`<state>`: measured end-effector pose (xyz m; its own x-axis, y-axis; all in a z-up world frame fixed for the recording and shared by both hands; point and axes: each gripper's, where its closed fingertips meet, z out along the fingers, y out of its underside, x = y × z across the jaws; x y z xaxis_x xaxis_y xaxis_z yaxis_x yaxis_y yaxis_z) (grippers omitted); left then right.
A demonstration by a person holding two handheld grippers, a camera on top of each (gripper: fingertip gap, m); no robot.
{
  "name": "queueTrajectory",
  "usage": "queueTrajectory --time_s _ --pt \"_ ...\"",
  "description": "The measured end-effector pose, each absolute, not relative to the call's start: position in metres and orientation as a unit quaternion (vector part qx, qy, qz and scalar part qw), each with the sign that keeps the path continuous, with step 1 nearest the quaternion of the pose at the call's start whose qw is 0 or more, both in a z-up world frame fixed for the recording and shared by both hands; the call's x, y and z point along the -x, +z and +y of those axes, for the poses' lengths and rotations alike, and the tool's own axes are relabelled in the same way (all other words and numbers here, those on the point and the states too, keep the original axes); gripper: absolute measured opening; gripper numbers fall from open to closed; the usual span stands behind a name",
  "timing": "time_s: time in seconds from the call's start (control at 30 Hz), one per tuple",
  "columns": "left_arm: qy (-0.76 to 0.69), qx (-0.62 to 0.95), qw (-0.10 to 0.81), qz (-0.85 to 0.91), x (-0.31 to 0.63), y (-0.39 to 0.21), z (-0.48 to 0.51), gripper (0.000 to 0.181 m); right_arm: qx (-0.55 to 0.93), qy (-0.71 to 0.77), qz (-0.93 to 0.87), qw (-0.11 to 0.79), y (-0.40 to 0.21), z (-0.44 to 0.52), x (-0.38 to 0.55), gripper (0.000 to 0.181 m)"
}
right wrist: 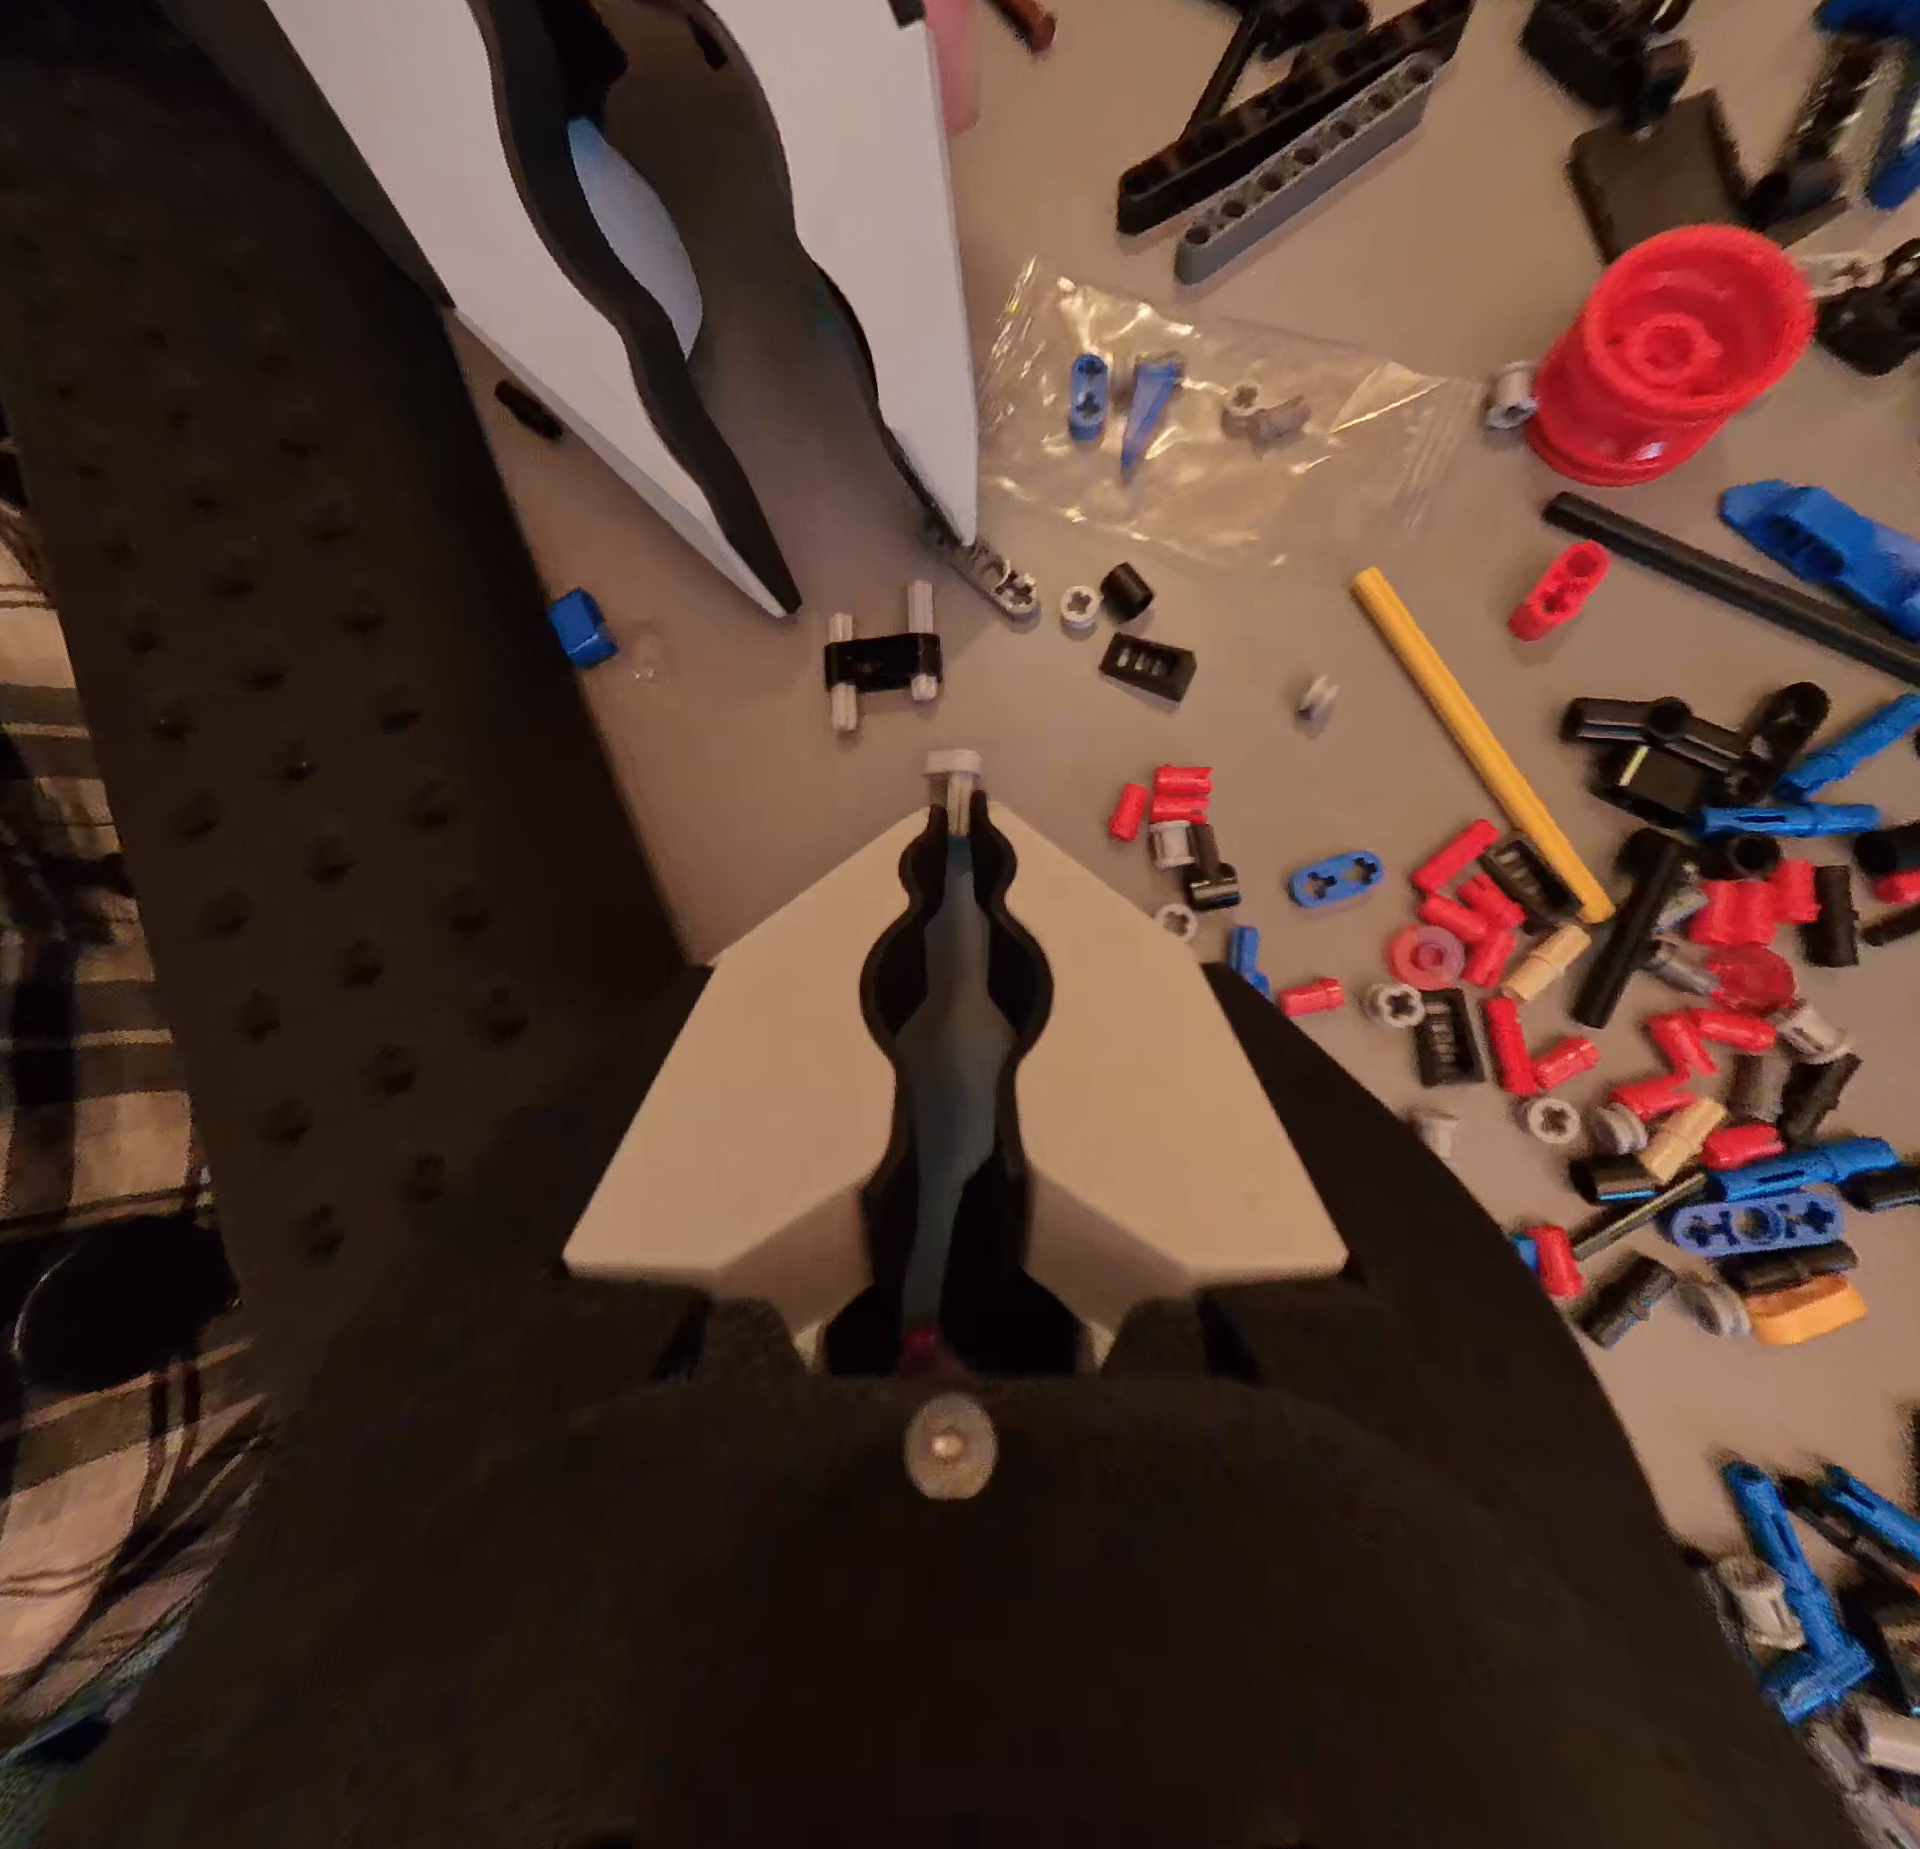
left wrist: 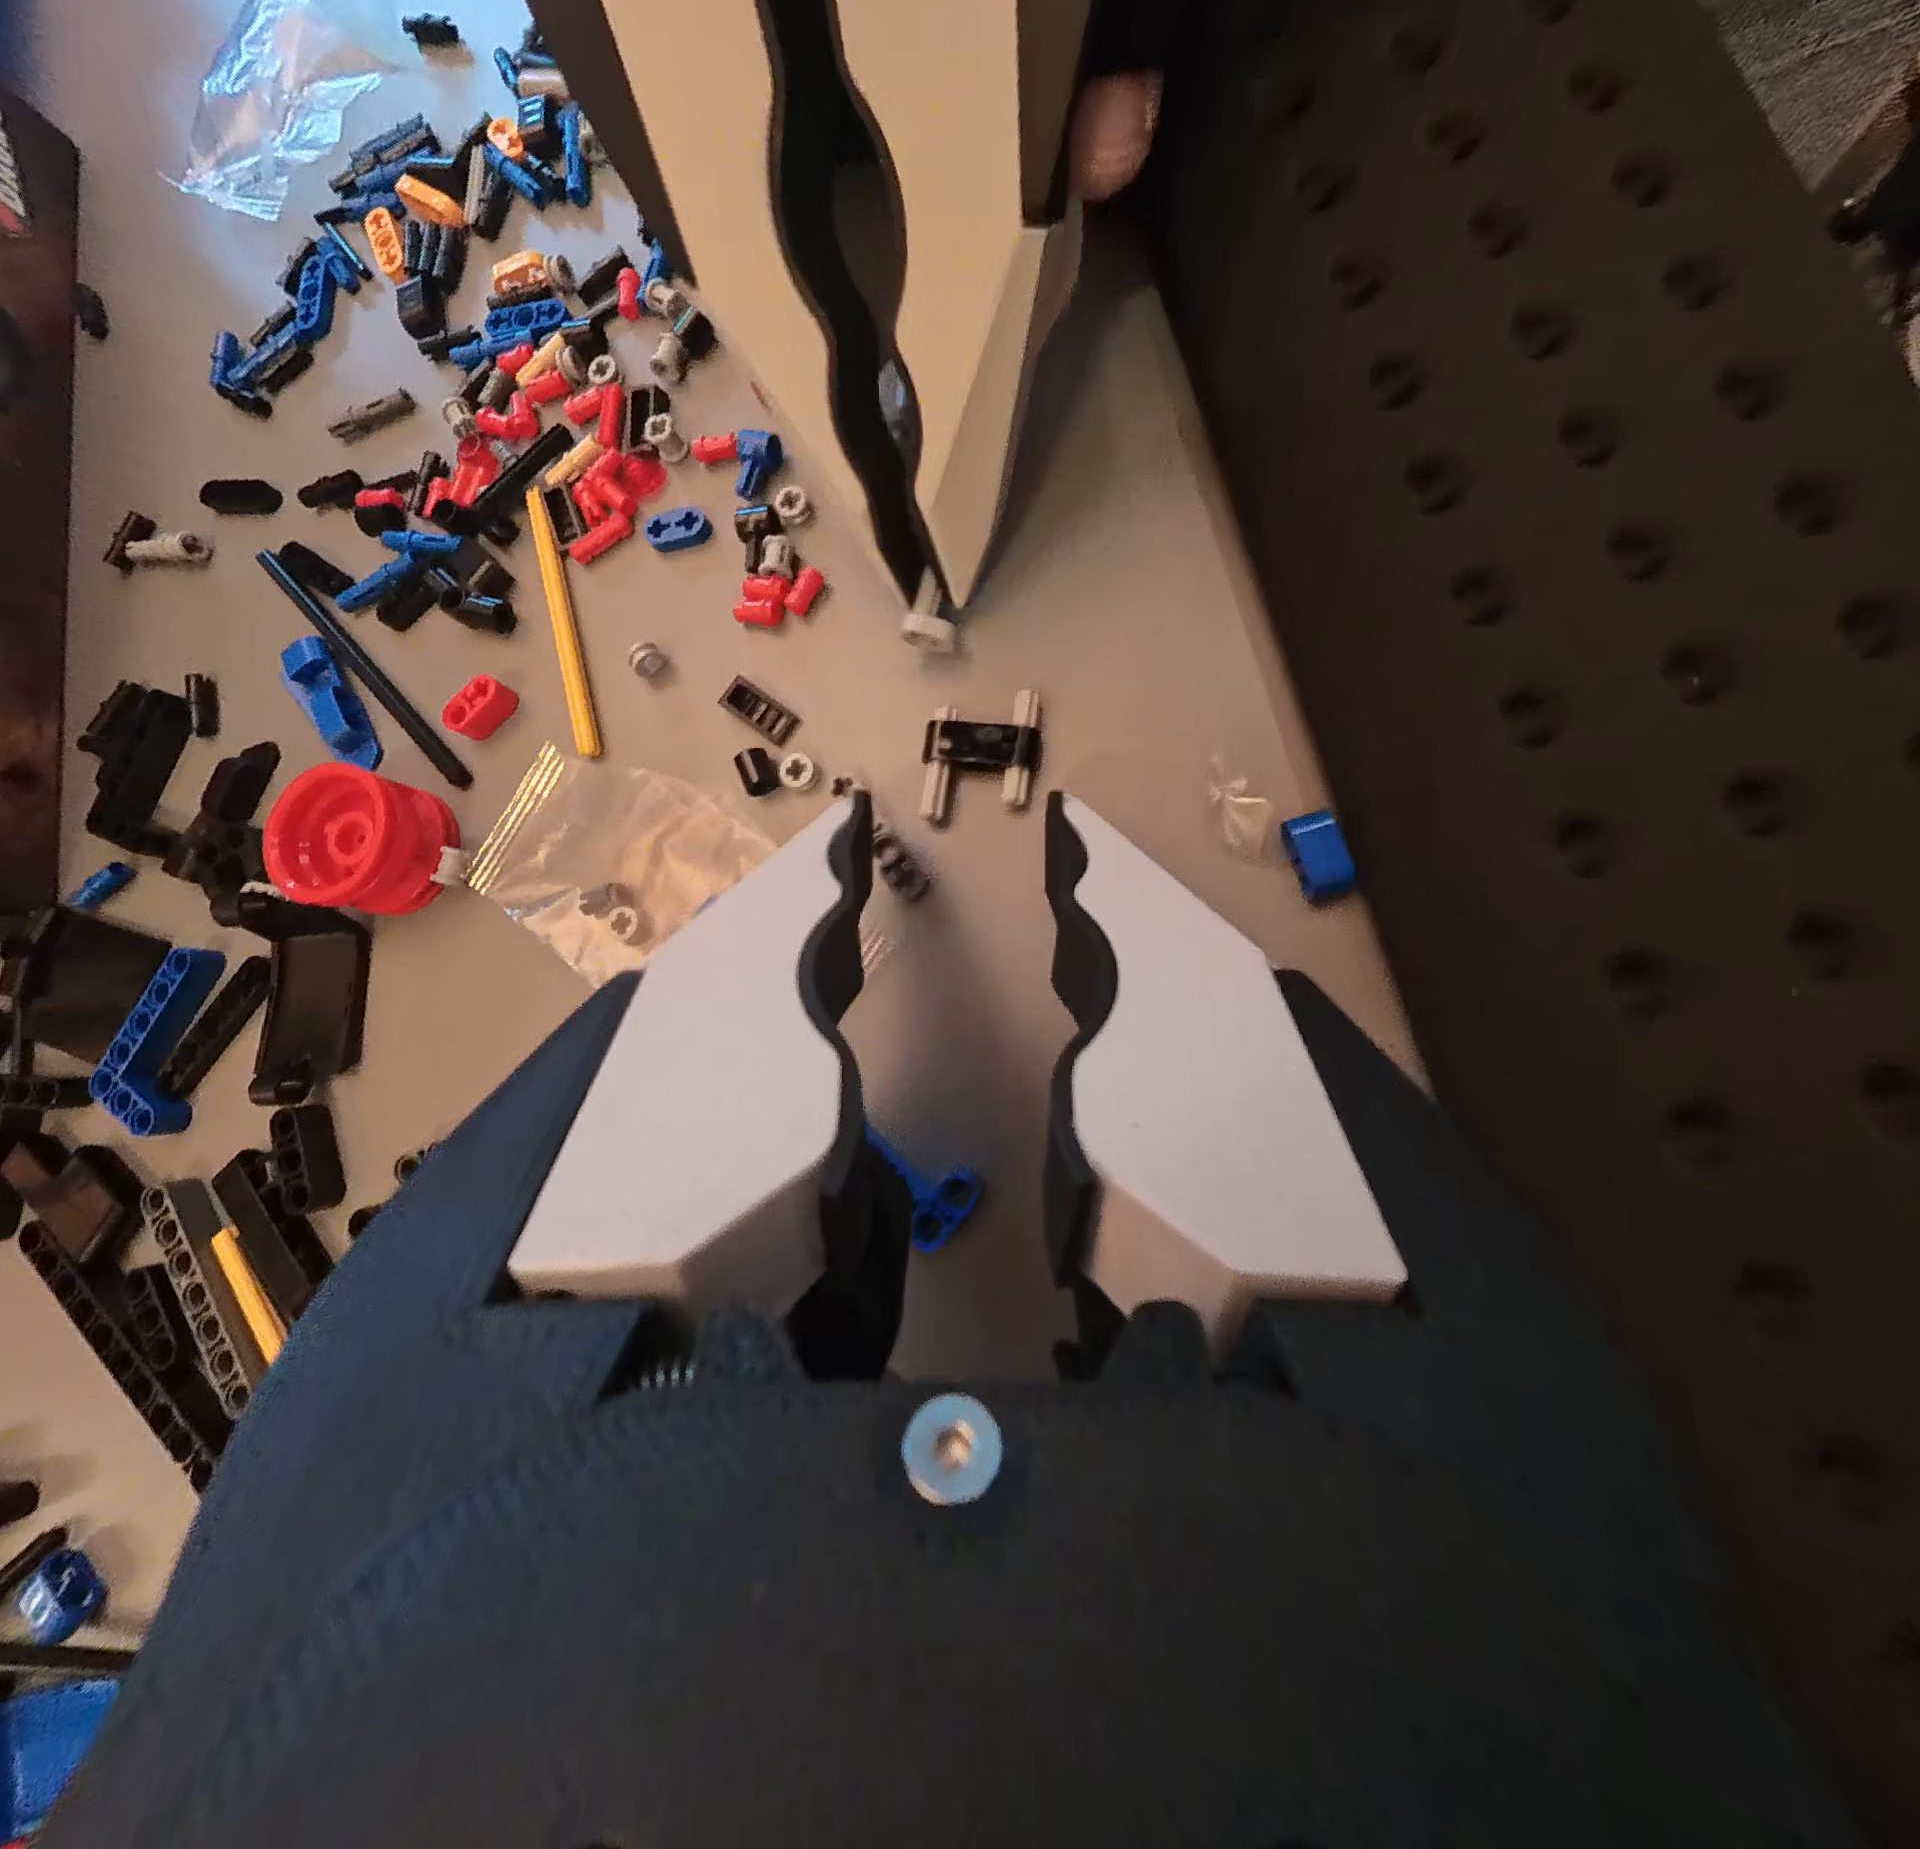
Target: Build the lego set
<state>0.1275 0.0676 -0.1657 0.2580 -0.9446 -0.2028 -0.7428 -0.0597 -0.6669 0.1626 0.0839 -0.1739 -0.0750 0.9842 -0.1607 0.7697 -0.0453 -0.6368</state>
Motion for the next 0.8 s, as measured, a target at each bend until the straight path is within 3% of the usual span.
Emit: queueTrajectory --time_s 0.33,0.57,0.8 --pt "-0.152 0.714 0.339 0.594 -0.1353 -0.1713 0.0643 0.031 0.658 0.285 -0.682 0.144 -0.1736 0.0816 -0.1604 0.011" --pt "-0.15 0.714 0.341 0.593 -0.1345 -0.1713 0.0653 0.03 0.654 0.284 -0.683 0.161 -0.1742 0.0813 -0.1572 0.004" --pt "-0.152 0.713 0.343 0.592 -0.1386 -0.1724 0.0658 0.02 0.649 0.279 -0.687 0.172 -0.1739 0.0813 -0.1545 0.004"
